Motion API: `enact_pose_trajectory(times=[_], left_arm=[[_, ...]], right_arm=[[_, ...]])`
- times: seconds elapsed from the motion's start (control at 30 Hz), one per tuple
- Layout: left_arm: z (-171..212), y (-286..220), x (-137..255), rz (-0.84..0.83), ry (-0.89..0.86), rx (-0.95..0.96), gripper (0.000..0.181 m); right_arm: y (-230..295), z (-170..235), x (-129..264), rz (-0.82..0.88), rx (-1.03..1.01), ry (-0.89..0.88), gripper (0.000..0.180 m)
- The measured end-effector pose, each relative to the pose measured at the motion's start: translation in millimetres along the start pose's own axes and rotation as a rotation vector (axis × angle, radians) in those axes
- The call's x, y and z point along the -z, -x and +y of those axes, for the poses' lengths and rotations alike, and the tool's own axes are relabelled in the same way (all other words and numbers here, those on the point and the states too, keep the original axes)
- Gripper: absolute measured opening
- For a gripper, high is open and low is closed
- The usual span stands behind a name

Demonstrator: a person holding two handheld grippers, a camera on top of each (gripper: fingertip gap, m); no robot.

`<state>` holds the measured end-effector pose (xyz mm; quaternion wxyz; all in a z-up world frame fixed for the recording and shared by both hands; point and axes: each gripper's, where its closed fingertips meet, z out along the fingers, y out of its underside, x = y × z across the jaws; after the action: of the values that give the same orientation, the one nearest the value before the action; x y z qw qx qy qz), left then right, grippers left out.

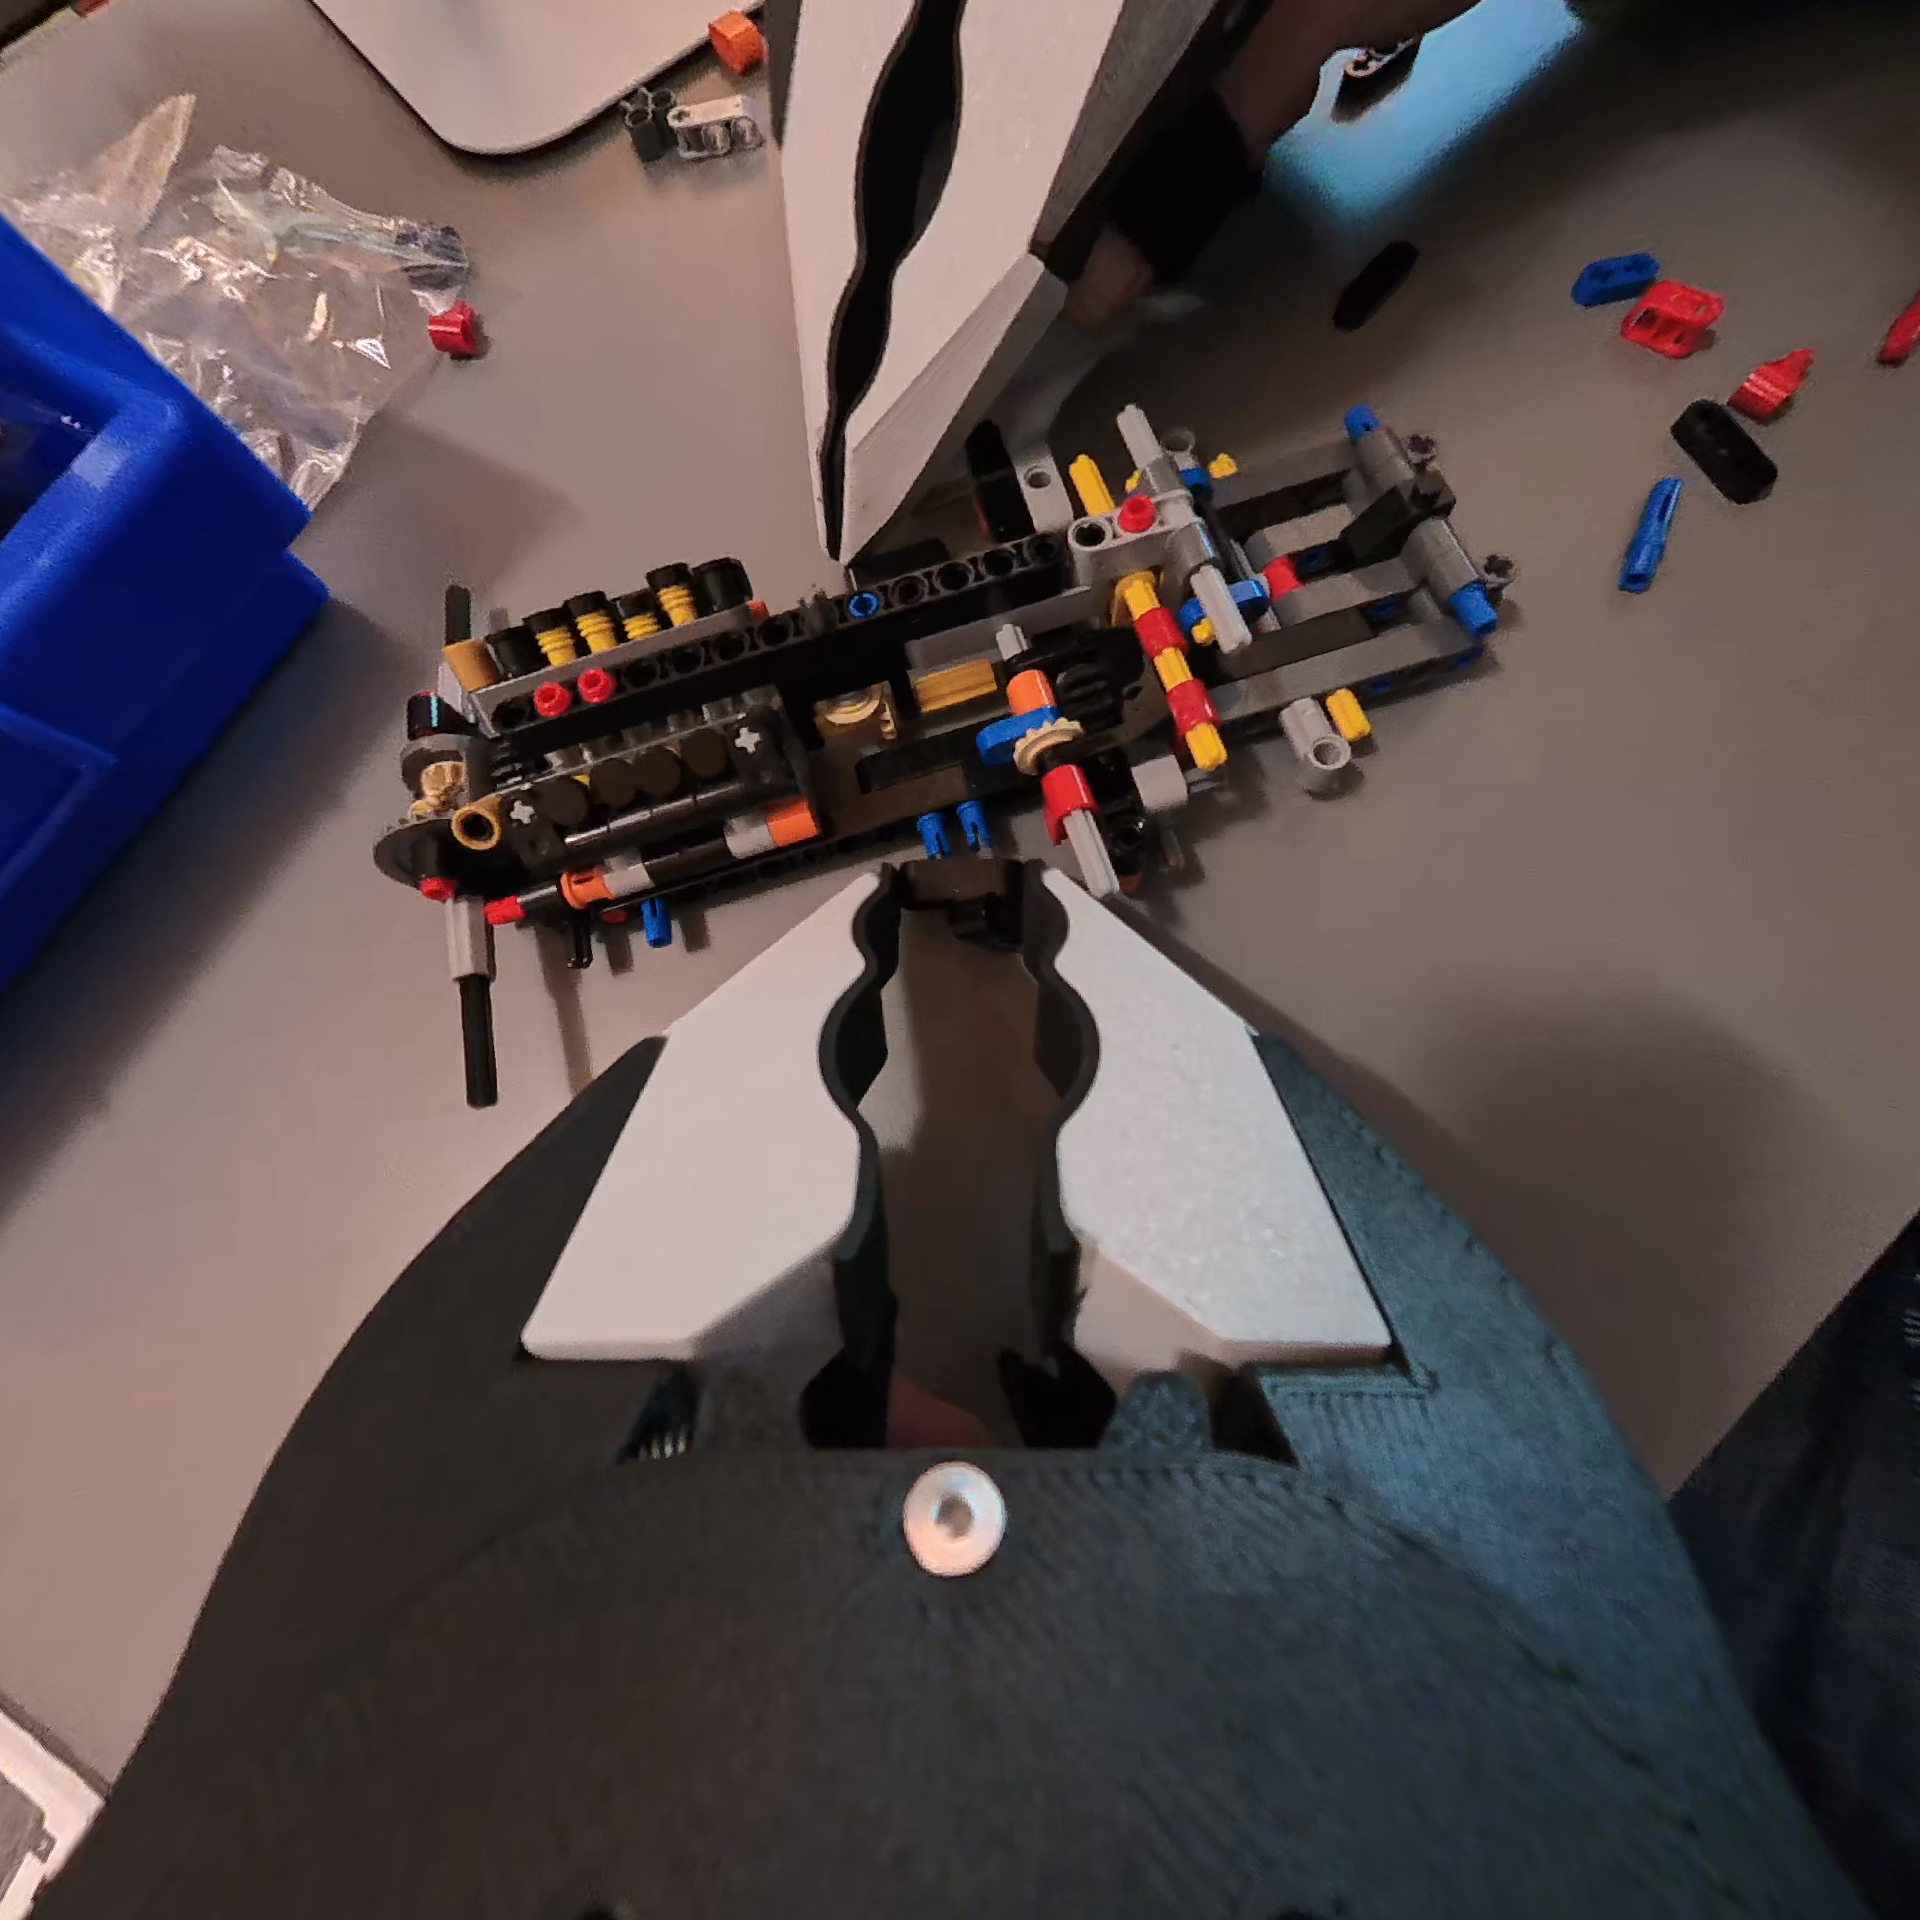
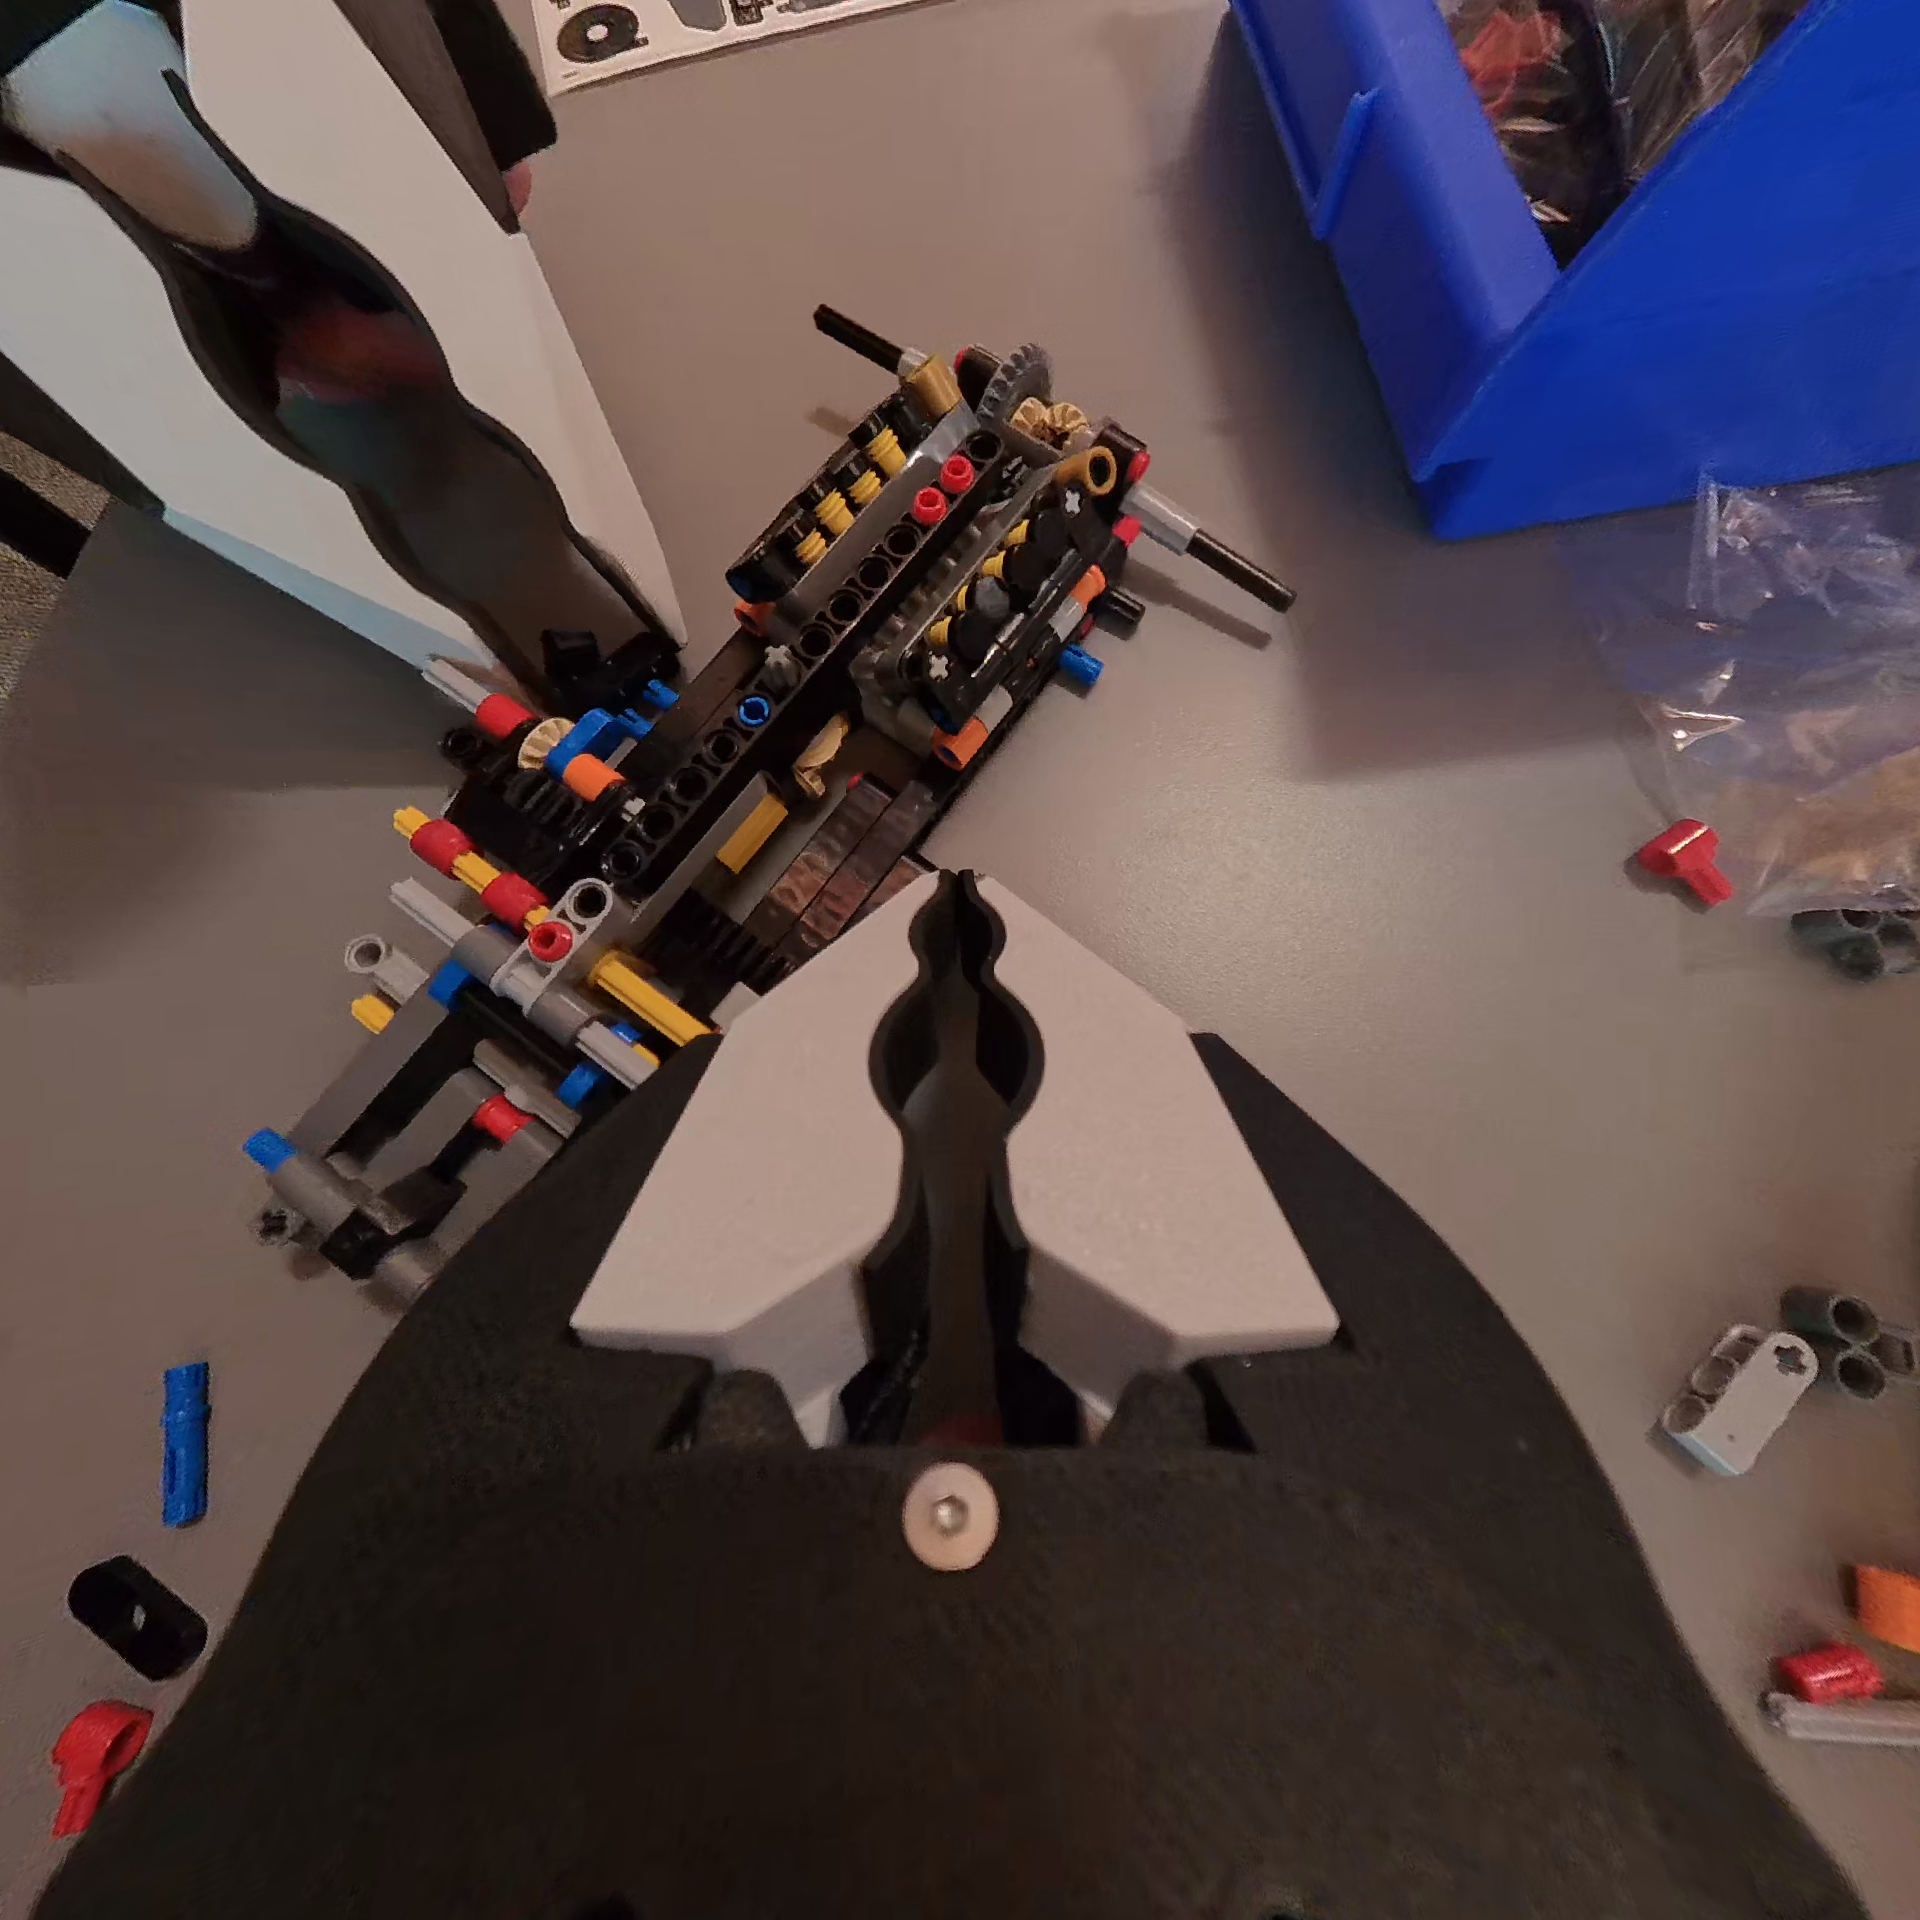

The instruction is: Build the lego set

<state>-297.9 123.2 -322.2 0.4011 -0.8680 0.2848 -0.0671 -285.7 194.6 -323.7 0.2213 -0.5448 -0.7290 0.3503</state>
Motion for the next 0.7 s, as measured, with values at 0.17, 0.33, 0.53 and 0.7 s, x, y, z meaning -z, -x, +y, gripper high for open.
enact_pose_trajectory(times=[0.17,0.33,0.53,0.7], left_arm=[[3,1,4,-0.030,0.005,0.018,0.022],[5,-2,11,-0.046,-0.016,0.039,0.022],[-5,-16,7,-0.011,-0.037,0.036,0.022],[-17,-29,3,-0.010,-0.072,0.054,0.022]], right_arm=[[-2,-4,5,-0.020,-0.031,-0.039,0.006],[6,-15,32,-0.037,-0.039,-0.108,0.020],[60,-18,46,-0.085,-0.012,-0.069,0.033],[64,-12,41,0.020,0.038,-0.027,0.033]])
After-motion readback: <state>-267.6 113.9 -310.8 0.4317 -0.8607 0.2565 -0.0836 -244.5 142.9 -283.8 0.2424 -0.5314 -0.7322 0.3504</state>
